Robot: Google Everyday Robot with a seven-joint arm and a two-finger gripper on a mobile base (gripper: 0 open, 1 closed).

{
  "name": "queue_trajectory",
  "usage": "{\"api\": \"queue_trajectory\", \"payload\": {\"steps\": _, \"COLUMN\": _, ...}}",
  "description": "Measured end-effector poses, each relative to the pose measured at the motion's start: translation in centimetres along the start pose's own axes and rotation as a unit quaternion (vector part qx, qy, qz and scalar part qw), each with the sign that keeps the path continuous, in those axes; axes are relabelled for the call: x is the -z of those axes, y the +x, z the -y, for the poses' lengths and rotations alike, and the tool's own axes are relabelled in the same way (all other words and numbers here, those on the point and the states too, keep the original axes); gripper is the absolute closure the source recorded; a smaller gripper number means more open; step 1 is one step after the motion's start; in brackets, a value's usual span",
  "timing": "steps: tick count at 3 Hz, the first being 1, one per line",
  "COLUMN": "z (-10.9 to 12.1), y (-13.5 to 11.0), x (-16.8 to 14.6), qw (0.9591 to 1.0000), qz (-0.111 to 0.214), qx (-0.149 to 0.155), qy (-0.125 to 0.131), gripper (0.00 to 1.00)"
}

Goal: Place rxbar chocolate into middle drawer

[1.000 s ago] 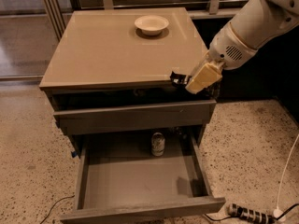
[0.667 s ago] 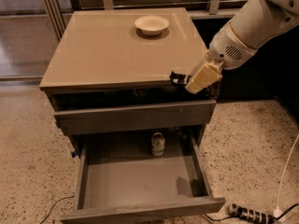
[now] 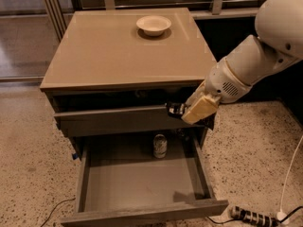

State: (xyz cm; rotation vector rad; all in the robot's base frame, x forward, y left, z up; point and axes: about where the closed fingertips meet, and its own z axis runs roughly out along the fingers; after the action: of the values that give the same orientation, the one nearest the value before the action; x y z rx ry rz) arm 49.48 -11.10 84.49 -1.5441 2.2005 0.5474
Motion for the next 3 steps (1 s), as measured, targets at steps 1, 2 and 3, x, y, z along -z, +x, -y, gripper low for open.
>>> {"api": "queue_trajectory", "payload": {"steps": 1, "z": -2.4, "y": 1.6, "x": -3.2, "qw": 0.9998, "qz": 0.009, "qx": 0.000, "qy": -0.017, "gripper": 1.00}}
{"api": "queue_trajectory", "payload": {"steps": 2, "z": -4.4, "y": 2.8, "x": -7.8, "qw": 0.9991, "qz": 0.019, "qx": 0.019, "qy": -0.032, "gripper": 1.00}}
{"api": "queue_trajectory", "payload": {"steps": 3, "z": -5.1, "y": 3.3, "x": -10.6, "qw": 0.9982, "qz": 0.021, "qx": 0.041, "qy": -0.039, "gripper": 1.00}}
